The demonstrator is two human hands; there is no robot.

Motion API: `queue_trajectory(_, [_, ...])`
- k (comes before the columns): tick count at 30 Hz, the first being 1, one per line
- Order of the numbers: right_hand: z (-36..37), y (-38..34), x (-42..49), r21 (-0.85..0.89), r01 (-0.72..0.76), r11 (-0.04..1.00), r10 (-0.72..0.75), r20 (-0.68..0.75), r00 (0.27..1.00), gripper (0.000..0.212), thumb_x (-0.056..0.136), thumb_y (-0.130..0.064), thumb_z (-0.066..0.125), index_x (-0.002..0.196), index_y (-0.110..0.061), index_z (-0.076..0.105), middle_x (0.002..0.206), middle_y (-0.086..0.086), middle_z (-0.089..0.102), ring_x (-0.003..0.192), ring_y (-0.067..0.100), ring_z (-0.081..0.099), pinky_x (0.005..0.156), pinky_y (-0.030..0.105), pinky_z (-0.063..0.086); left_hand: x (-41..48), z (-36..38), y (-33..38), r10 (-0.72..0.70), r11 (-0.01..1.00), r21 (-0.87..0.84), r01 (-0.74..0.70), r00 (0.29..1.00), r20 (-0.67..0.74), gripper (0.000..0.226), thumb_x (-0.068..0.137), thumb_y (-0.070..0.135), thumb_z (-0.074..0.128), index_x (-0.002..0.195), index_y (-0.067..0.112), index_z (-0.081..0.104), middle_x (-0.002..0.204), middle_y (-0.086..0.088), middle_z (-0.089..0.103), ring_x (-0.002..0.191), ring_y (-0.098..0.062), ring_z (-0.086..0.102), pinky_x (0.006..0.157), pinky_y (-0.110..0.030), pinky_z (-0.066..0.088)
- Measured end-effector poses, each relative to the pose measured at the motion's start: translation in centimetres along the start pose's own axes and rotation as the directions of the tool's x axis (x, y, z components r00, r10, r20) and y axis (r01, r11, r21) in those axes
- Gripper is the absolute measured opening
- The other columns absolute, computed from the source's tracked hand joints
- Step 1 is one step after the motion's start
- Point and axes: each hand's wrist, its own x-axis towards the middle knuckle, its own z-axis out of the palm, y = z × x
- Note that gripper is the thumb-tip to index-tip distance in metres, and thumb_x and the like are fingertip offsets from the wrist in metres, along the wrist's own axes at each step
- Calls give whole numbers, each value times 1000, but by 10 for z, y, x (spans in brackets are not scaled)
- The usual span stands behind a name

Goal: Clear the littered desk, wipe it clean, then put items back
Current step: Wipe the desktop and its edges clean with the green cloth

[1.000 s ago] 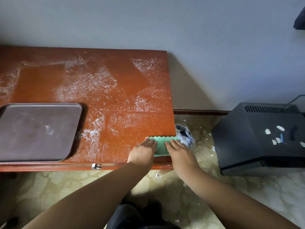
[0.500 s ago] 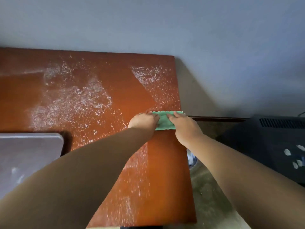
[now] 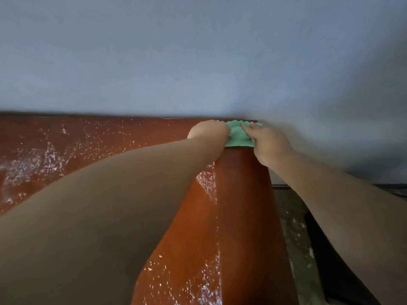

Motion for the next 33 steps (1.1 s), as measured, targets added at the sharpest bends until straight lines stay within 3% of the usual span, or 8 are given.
queue_trajectory(6, [3, -2, 30, 112, -24, 993, 31, -62, 998, 56, 91, 2, 40, 143, -18, 37, 151, 8, 33, 139, 25, 32, 114, 34, 24, 24, -3, -16, 7, 997, -72, -10, 999, -45, 18, 96, 15, 46, 109, 14, 59, 111, -9, 59, 103, -30, 56, 70, -32, 38])
queue_trajectory(13, [-5, -20, -16, -23, -33, 999, 35, 76, 997, 55, 95, -7, 36, 147, -26, 29, 156, 2, 22, 142, 24, 23, 115, 33, 23, -20, 11, -10, -14, 998, -64, 13, 1000, -11, 26, 89, 10, 54, 114, 13, 61, 111, -9, 63, 100, -32, 60, 68, -32, 40])
queue_trajectory(19, [3, -35, -110, -102, 18, 995, 4, 210, 978, 52, 98, -15, 33, 149, -23, 23, 156, 5, 22, 141, 26, 27, 115, 36, 26, -109, 34, 20, 5, 1000, 2, -6, 996, 87, 28, 91, 10, 52, 118, 14, 57, 111, -3, 63, 96, -25, 62, 70, -31, 47])
queue_trajectory(24, [17, -44, -220, -164, 98, 982, -50, 276, 960, 51, 97, -24, 40, 146, -21, 27, 145, 5, 41, 125, 25, 47, 103, 37, 43, -212, 65, 54, 33, 998, -57, -27, 993, 115, 27, 94, 12, 45, 118, 15, 56, 116, -2, 60, 96, -23, 62, 80, -33, 53])
queue_trajectory(33, [53, -57, -392, -183, 212, 960, -146, 319, 936, 52, 95, -8, 38, 145, -19, 29, 146, 7, 37, 124, 31, 47, 100, 42, 44, -381, 124, 100, 1, 993, -116, 12, 994, 109, 27, 92, 14, 43, 115, 18, 57, 124, 1, 57, 105, -24, 59, 88, -38, 52])
